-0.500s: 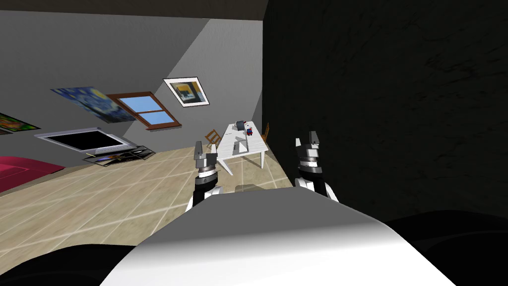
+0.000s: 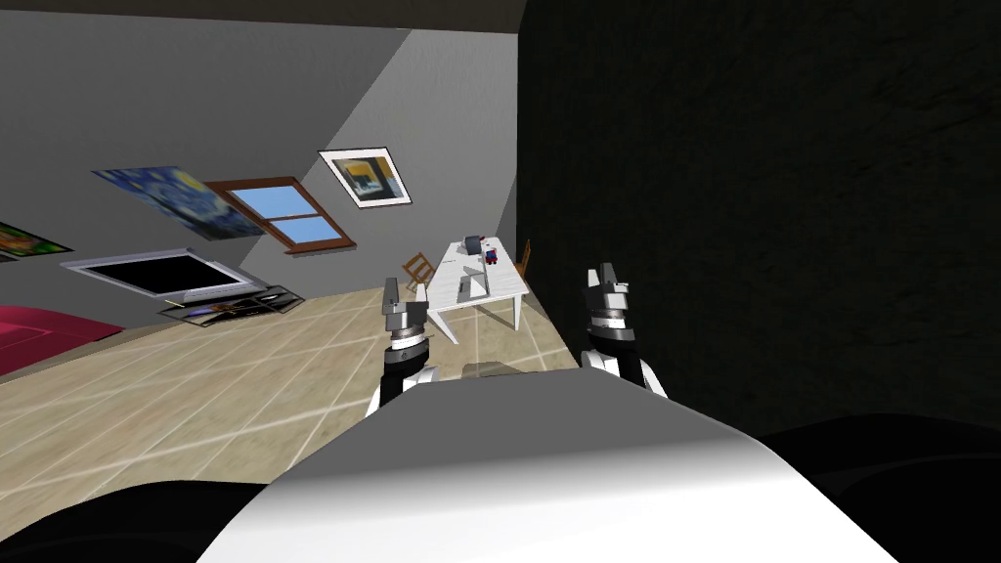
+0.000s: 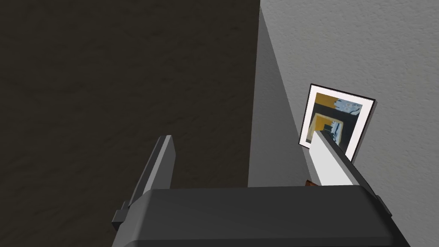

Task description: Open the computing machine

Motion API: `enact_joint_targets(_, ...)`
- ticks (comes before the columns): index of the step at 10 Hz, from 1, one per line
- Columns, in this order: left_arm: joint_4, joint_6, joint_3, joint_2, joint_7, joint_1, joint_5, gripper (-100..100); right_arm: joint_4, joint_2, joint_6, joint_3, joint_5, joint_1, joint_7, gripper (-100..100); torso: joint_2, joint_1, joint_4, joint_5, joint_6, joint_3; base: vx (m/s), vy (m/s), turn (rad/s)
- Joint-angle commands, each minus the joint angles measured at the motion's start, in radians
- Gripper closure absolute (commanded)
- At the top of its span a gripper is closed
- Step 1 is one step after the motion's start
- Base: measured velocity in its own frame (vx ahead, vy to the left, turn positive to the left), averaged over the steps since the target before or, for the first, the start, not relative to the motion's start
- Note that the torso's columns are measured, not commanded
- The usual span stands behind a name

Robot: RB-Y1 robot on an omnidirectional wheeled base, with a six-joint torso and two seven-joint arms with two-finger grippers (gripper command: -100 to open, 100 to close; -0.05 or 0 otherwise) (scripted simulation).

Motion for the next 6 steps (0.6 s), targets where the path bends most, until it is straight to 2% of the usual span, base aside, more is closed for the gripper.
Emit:
enact_joint_targets(1, 0.0, 0.0, 0.0, 0.0, 0.0, 0.0, 0.0, 0, 0.0, 0.0, 0.0, 0.0, 0.0, 0.0, 0.0, 0, 0.074, 0.0, 0.074, 0.0, 0.0, -0.147, 0.0, 0.0, 0.0)
enact_joint_targets(4, 0.0, 0.0, 0.0, 0.0, 0.0, 0.0, 0.0, 0, 0.0, 0.0, 0.0, 0.0, 0.0, 0.0, 0.0, 0, 0.296, 0.0, 0.295, 0.0, 0.0, -0.59, 0.0, 0.0, 0.0)
enact_joint_targets(5, 0.0, 0.022, 0.004, 0.036, -0.004, -0.003, -0.004, -100, 0.0, 0.0, 0.0, 0.0, 0.0, 0.0, 0.0, 0, 0.369, 0.0, 0.369, 0.0, 0.0, -0.738, 0.03, -0.027, 0.001)
enact_joint_targets(6, -0.001, 0.036, 0.007, 0.049, -0.007, -0.005, -0.006, -100, 0.0, 0.0, 0.0, 0.0, 0.0, 0.0, 0.0, 0, 0.402, -0.001, 0.402, 0.0, 0.0, -0.807, 0.058, -0.044, 0.005)
